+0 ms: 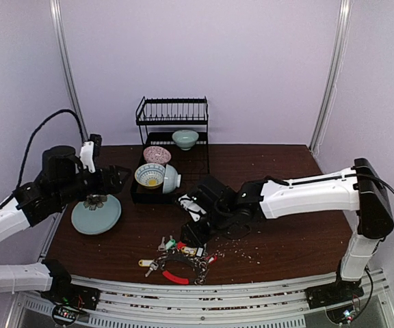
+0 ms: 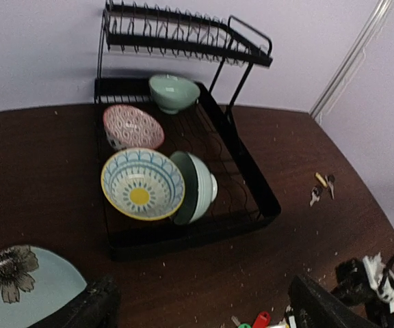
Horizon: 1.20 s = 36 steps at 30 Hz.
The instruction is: Put the keys on the keyring
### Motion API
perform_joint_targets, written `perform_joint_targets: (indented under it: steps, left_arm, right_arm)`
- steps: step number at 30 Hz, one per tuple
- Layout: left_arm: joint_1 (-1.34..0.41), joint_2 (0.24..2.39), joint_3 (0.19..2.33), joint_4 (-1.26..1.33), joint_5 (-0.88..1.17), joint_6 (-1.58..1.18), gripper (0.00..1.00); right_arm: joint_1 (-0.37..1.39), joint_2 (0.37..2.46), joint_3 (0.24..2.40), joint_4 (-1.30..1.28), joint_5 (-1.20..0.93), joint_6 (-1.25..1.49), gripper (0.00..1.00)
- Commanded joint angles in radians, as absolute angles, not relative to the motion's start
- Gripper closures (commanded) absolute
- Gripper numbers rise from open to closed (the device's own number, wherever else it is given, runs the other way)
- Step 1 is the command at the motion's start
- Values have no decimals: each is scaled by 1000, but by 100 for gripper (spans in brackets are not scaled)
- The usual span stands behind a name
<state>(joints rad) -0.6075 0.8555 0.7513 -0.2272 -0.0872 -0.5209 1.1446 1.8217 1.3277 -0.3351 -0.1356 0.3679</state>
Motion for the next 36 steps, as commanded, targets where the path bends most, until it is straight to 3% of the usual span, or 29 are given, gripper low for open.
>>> perform_joint_targets:
  steps: [1,7,14,20,32,34,36]
  left_arm:
    - [-637,929,721,-305,-23,-566,12]
    - [-649,981,657,-328,5,-595,12]
    - [-650,993,634,-325,-2,-597,11]
    - [-650,993,635,-323,-16,-589,10]
    - [-649,1039,649,-324,-34,-556,9]
    - [-649,1042,658,-332,-38,-551,9]
    - [-650,1038,667,-341,-44,-547,9]
  right_arm:
    - [1130,1942,1451,-461,-88,237,51]
    - [1129,2008,1471,-509,-117,190,48]
    - [1160,2104,1602,-528,-182,-52,44]
    - [1150,2241,1790,-651,-199,-39,60]
    - [1150,2203,1679,-579,-251,187,76]
    - [1150,2212,1686,-582,-251,197,82]
    - [1150,2211,1697,-584,-239,207,94]
